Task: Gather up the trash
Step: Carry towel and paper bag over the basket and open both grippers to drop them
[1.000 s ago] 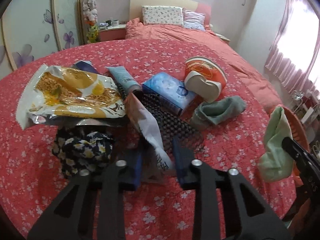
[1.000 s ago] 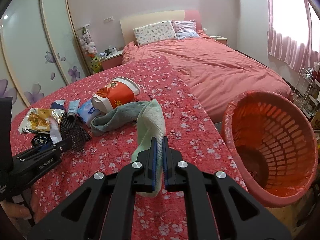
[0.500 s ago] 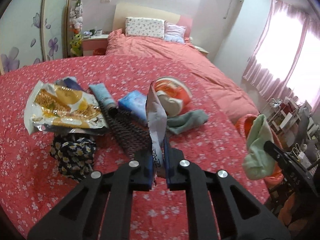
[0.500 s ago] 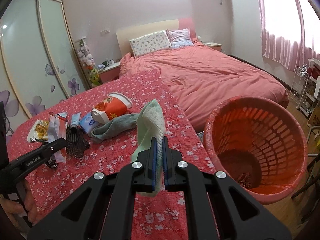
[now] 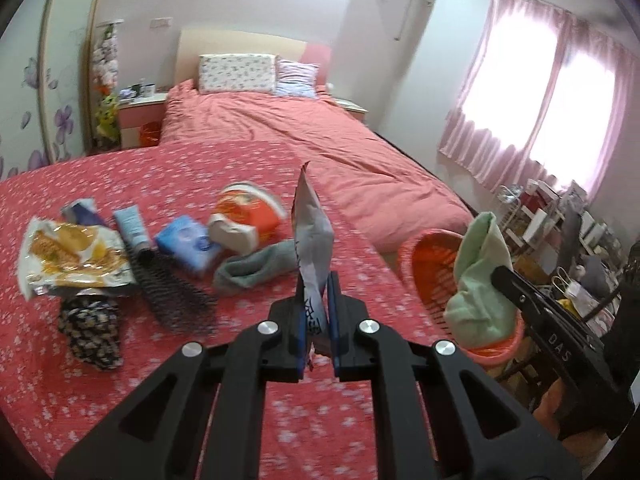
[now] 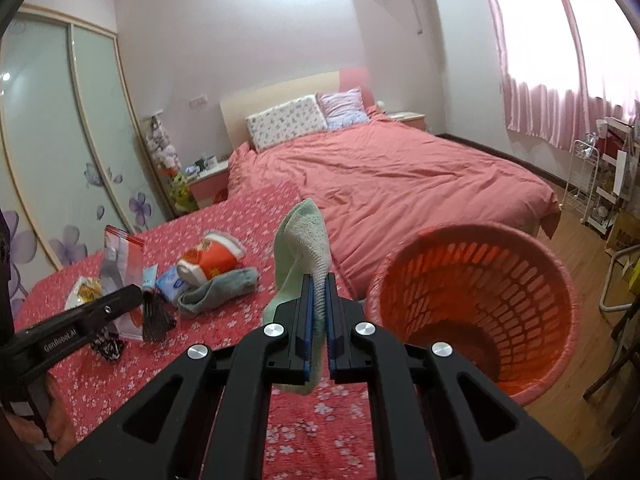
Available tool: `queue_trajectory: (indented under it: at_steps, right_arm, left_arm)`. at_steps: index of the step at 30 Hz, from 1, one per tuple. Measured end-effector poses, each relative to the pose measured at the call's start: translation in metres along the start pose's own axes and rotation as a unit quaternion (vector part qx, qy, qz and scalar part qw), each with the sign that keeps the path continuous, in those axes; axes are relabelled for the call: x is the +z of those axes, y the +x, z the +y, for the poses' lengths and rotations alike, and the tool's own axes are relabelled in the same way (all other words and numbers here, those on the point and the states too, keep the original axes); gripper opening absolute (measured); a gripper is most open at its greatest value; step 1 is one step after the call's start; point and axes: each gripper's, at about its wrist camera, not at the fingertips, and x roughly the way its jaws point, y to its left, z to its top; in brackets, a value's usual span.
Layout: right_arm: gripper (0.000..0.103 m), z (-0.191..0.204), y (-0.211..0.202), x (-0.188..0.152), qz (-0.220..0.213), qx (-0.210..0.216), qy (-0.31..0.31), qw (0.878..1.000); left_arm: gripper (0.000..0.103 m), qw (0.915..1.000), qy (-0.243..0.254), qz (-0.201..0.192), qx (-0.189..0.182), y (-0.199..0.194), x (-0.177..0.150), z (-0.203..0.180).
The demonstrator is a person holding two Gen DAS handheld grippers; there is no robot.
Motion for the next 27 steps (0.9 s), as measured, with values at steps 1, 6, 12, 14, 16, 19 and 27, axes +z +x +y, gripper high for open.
queue_trajectory:
  at_steps: [1, 6, 12, 14, 16, 19, 27]
  right_arm:
    - [0.006, -0.003, -0.003, 0.001, -0.007, -0.006, 0.0, 1.0]
    - [0.006, -0.017, -0.017, 0.006, -0.04, -0.033, 0.008, 0.999]
    - [0.006, -0.042, -0.029, 0.012, -0.079, -0.074, 0.02, 0.994]
    - [0.006, -0.052, -0.03, 0.014, -0.091, -0.09, 0.029, 0.991]
    - [0.006, -0.059, -0.029, 0.015, -0.096, -0.1, 0.033, 0.99]
    - [0.006, -0.07, -0.026, 0.015, -0.101, -0.113, 0.041, 0.988]
    - [0.006, -0.092, -0.021, 0.009, -0.106, -0.13, 0.063, 0.984]
  left_arm:
    - [0.01, 1.0, 0.002, 0.0, -0.004, 0.001, 0.0, -0.004]
    - [0.01, 0.9991, 0.016, 0.005, -0.038, 0.01, 0.002, -0.036]
    - [0.01, 0.9967, 0.037, 0.011, -0.072, 0.023, 0.002, -0.071]
    - [0.01, 0.9955, 0.043, 0.013, -0.083, 0.029, 0.004, -0.082]
    - [0.01, 0.9942, 0.05, 0.014, -0.095, 0.034, 0.004, -0.093]
    - [0.01, 0.9917, 0.063, 0.019, -0.11, 0.042, 0.005, -0.112]
    - [0.01, 0.9865, 0.089, 0.037, -0.132, 0.074, 0.002, -0.143]
